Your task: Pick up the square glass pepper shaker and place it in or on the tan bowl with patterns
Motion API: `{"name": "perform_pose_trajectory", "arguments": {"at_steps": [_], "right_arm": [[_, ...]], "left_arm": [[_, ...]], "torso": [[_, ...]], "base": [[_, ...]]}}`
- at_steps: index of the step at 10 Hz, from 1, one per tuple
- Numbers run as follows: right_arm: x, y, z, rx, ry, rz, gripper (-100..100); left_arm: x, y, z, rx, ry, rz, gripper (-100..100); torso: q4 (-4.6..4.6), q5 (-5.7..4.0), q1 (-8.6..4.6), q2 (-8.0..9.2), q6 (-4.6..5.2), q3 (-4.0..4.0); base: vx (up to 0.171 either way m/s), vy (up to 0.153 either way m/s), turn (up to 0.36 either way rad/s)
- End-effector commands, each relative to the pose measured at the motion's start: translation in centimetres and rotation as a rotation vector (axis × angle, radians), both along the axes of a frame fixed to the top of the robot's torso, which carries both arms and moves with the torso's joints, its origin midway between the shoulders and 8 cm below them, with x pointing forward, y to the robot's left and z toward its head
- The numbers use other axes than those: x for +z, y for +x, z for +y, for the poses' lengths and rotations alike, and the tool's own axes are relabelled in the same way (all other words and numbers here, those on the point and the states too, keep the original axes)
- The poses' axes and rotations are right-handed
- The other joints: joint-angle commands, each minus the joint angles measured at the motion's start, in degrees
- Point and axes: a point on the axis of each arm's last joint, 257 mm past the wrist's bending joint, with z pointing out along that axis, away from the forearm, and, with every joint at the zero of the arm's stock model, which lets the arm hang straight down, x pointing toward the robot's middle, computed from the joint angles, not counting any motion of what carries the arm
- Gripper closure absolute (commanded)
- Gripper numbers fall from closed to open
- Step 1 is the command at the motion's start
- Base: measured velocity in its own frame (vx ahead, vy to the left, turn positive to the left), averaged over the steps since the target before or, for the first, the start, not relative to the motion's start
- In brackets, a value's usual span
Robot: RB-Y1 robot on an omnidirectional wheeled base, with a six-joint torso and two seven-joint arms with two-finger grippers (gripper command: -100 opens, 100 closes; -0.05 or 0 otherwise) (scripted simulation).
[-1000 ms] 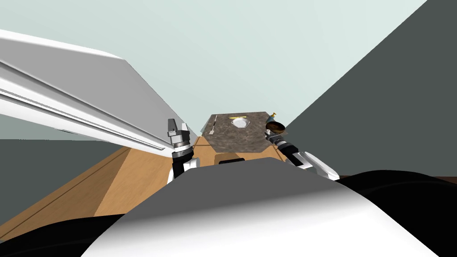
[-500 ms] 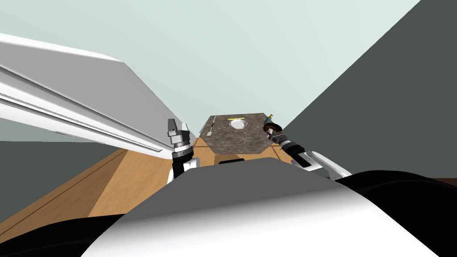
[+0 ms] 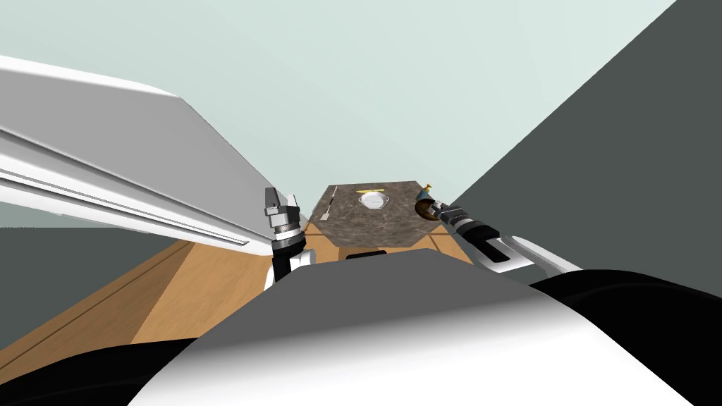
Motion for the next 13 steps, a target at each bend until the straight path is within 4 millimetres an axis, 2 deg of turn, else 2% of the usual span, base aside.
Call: {"name": "perform_pose_trajectory", "arguments": {"at_steps": [1, 3, 4, 5, 9, 10, 11, 13], "right_arm": [[0.7, 0.1, -1.5, -0.033, -0.018, 0.003, 100], [1.6, 0.0, -3.4, -0.071, -0.037, 0.004, 100], [1.3, 0.1, -2.8, -0.059, -0.031, 0.004, 100], [1.4, 0.1, -3.0, -0.064, -0.033, 0.003, -100], [1.4, 0.1, -3.0, -0.064, -0.033, 0.003, -100], [1.4, 0.1, -3.0, -0.064, -0.033, 0.003, 0], [2.7, 0.0, -2.6, -0.054, -0.036, -0.001, -100], [3.9, 0.0, -2.0, -0.043, -0.037, -0.004, -100]], "left_arm": [[0.0, 0.0, 0.0, 0.000, 0.000, 0.000, 0], [0.0, 0.0, 0.0, 0.000, 0.000, 0.000, 0], [0.0, 0.0, 0.0, 0.000, 0.000, 0.000, 0], [0.0, 0.0, 0.0, 0.000, 0.000, 0.000, 0], [0.0, 0.0, 0.0, 0.000, 0.000, 0.000, 0], [0.0, 0.0, 0.0, 0.000, 0.000, 0.000, 0], [0.0, 0.0, 0.0, 0.000, 0.000, 0.000, 0], [0.0, 0.0, 0.0, 0.000, 0.000, 0.000, 0]], "torso": [[0.00, 0.00, 0.00, 0.00, 0.00, 0.00], [0.03, 0.02, 0.03, 0.06, 0.01, 0.04], [0.03, 0.03, 0.13, 0.07, 0.02, 0.05], [0.05, 0.05, 0.35, 0.25, 0.01, 0.14], [0.11, 0.11, 0.57, 0.51, 0.01, 0.29], [0.11, 0.11, 0.58, 0.52, 0.01, 0.30], [0.11, 0.11, 0.58, 0.52, 0.01, 0.30], [0.10, 0.11, 0.53, 0.43, 0.02, 0.25]], "base": [[0.096, -0.108, 0.005], [0.103, -0.093, 0.007], [0.045, -0.034, 0.003], [0.009, -0.009, 0.002], [0.000, 0.000, 0.000], [0.000, 0.000, 0.000], [0.022, -0.009, -0.107], [0.033, -0.018, -0.077]]}}
